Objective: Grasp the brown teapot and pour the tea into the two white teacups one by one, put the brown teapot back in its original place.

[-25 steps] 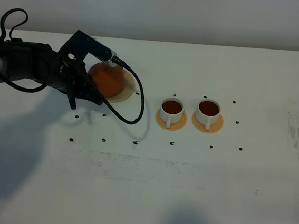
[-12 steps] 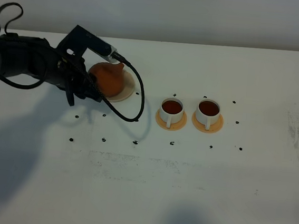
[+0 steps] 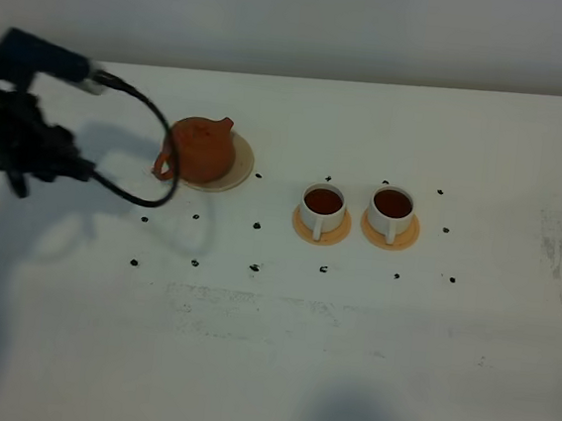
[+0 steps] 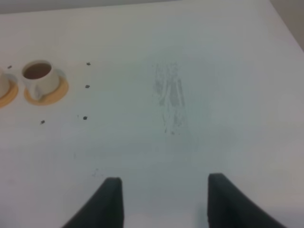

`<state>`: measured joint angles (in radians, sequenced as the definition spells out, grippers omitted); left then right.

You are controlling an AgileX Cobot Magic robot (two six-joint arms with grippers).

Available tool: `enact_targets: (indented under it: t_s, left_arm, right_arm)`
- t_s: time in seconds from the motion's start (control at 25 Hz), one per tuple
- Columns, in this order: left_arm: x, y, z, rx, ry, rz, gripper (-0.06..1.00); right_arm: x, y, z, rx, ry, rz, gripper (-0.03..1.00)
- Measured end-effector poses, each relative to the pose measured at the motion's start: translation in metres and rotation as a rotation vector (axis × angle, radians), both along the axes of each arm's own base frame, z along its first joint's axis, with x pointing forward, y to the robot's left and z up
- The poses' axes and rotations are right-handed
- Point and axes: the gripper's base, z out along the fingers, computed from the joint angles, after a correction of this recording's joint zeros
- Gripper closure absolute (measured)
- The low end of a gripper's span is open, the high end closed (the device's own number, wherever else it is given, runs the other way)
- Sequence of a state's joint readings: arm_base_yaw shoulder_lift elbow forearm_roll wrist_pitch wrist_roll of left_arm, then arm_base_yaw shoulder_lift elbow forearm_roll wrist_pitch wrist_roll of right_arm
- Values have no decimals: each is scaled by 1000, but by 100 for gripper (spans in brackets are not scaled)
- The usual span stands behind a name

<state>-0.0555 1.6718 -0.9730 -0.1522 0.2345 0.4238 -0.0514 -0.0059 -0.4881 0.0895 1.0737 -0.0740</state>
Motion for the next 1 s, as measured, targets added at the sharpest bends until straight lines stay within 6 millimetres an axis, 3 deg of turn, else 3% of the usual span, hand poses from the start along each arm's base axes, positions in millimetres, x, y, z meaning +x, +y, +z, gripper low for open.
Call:
enact_targets:
  t_s: [0.2,0.36,0.52,0.8,1.0]
  left_arm:
    - [-63,27,47,-62,-41,148,49]
    - [-117,26,90,-84,-42,142,49]
    - [-162,22,116,-100,-56,132,49]
    - [-215,18,145,-103,-209,113,49]
    - [-244,10,142,-161,-97,77,49]
  right_arm:
    - [0,0,0,0,0,0,54]
    - [0,0,0,0,0,0,54]
    - [0,0,0,0,0,0,54]
    - [0,0,0,0,0,0,54]
    - [0,0,0,0,0,0,54]
